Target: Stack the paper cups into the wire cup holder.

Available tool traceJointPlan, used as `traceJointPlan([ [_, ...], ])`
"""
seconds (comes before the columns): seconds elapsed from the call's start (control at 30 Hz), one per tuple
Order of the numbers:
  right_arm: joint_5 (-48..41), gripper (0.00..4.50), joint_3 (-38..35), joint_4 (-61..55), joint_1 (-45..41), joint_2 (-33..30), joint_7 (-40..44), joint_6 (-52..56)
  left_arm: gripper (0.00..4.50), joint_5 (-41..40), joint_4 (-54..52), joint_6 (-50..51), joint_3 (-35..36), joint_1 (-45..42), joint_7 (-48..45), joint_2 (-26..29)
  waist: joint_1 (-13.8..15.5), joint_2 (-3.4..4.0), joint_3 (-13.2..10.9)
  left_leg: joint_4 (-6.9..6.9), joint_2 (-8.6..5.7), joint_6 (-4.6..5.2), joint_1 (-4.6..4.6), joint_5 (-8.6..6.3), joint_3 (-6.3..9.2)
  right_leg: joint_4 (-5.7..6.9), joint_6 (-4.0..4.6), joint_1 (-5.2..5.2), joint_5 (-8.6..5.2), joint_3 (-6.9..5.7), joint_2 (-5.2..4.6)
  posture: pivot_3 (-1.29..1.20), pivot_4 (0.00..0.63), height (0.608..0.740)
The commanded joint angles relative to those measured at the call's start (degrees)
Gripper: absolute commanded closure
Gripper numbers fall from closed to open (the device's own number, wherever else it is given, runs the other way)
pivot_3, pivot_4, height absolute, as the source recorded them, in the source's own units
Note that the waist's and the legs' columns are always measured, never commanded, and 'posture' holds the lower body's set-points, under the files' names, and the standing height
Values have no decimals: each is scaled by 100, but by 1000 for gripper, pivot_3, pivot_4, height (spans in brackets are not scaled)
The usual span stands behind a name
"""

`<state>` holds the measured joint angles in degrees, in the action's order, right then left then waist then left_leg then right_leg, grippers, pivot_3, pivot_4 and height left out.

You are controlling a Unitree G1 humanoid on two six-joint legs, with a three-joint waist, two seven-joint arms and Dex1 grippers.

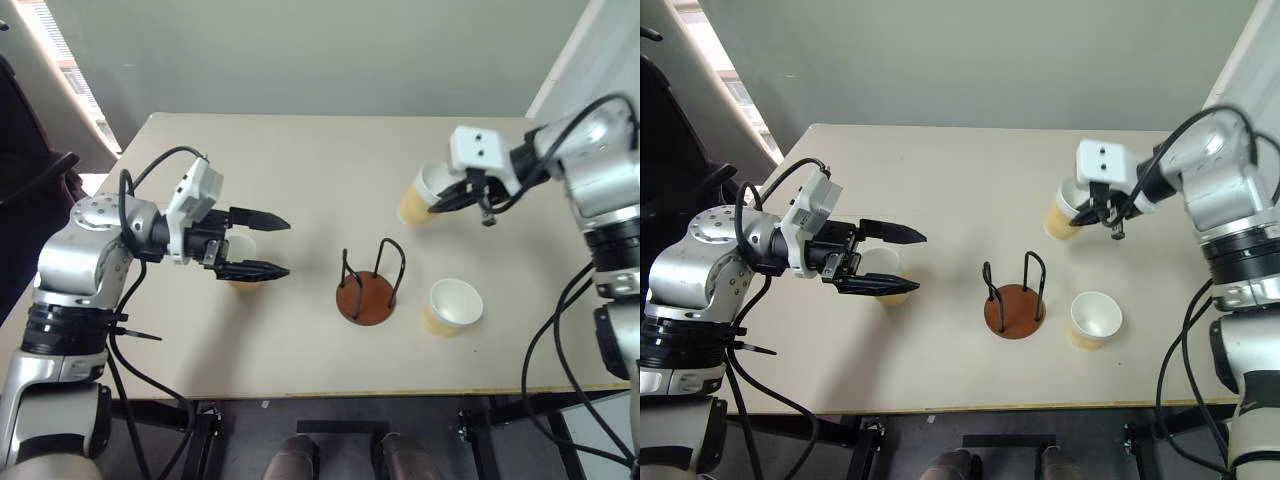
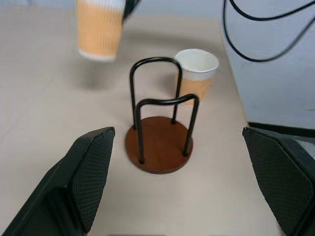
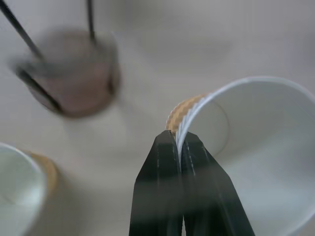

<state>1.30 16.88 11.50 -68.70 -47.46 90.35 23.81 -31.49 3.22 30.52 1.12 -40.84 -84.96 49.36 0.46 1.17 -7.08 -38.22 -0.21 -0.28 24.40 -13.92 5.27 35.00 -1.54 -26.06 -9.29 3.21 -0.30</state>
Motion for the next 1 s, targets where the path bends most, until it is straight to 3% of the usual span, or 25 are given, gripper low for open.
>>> traceJointPlan([
  [0.03,-685,4467,-272,-1589,-154,-166,215,984,0,-100,-172,-21,26,62,-99,9,-15,-1,0,5,2,-2,-5,1,0,1,4,1,-3,0,1,0,150,740],
  [0.3,-1097,4467,-15,-2729,-113,-5,-94,1642,0,-4,-30,-109,-169,-113,-133,-172,-19,-1,0,-8,5,51,-13,-18,2,24,46,3,-25,0,4,0,150,740],
  [1.0,-420,4467,877,-2575,433,-33,-269,640,0,49,-128,-119,-210,-77,-63,-258,-23,-2,0,-12,5,52,-42,-11,1,83,55,6,-23,-1,4,0,150,740],
])
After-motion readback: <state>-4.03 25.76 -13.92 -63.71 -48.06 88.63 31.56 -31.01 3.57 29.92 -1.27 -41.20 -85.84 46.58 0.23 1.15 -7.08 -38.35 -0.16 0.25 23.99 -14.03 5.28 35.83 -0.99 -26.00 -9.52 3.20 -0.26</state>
